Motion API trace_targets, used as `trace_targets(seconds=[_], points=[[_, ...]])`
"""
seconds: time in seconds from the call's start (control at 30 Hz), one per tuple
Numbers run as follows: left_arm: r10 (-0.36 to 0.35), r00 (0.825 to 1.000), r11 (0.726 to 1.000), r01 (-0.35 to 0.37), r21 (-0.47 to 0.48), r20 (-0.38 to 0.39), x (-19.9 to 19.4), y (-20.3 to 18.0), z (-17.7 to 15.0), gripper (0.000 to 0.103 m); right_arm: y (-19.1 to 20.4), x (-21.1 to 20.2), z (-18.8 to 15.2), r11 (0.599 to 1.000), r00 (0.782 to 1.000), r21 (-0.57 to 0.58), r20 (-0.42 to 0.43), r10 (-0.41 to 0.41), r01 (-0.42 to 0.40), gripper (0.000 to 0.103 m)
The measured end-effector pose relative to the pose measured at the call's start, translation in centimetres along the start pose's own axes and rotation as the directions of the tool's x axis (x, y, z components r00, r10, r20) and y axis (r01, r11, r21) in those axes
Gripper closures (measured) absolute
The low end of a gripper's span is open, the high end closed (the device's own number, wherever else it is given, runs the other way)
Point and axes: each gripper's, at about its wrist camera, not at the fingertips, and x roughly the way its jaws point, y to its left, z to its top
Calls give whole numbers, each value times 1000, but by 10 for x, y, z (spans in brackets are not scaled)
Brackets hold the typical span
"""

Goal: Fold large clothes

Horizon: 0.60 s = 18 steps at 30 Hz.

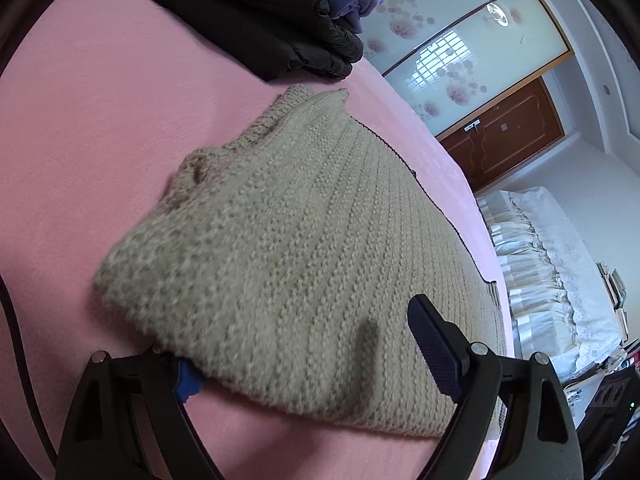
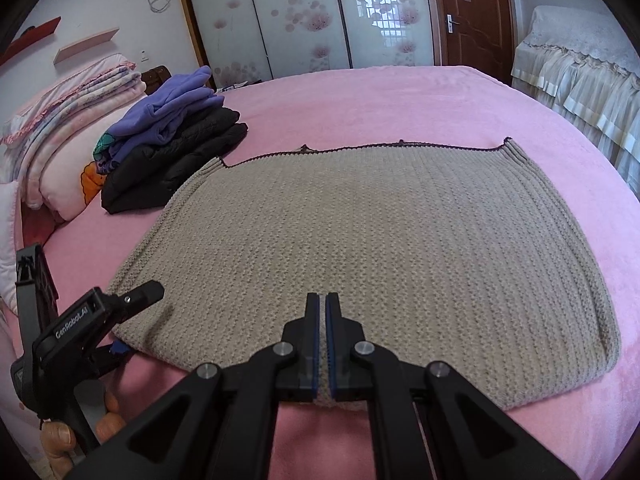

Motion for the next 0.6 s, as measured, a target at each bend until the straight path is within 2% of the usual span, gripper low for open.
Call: trace_targets(seconds=[0.37,0.43,0.5,0.53,0.6], points=[[-44,999,999,44,-12,20,24,-11,29,18,6,13,4,999,1000,-28,6,-16,16,100],[-38,999,999,39,-17,20,29,-14,35,28,6,16,6,999,1000,-31,3,-22,22,100],[-24,1000,999,24,-24,15,33,-16,41,47,6,18,8,999,1000,-30,2,-25,25,100],[-19,1000,1000,19,-25,14,35,-17,44,52,5,20,10,999,1000,-32,1,-27,27,100],[8,1000,1000,-8,-1,13,37,-23,50,78,6,23,13,999,999,-39,2,-33,34,100]])
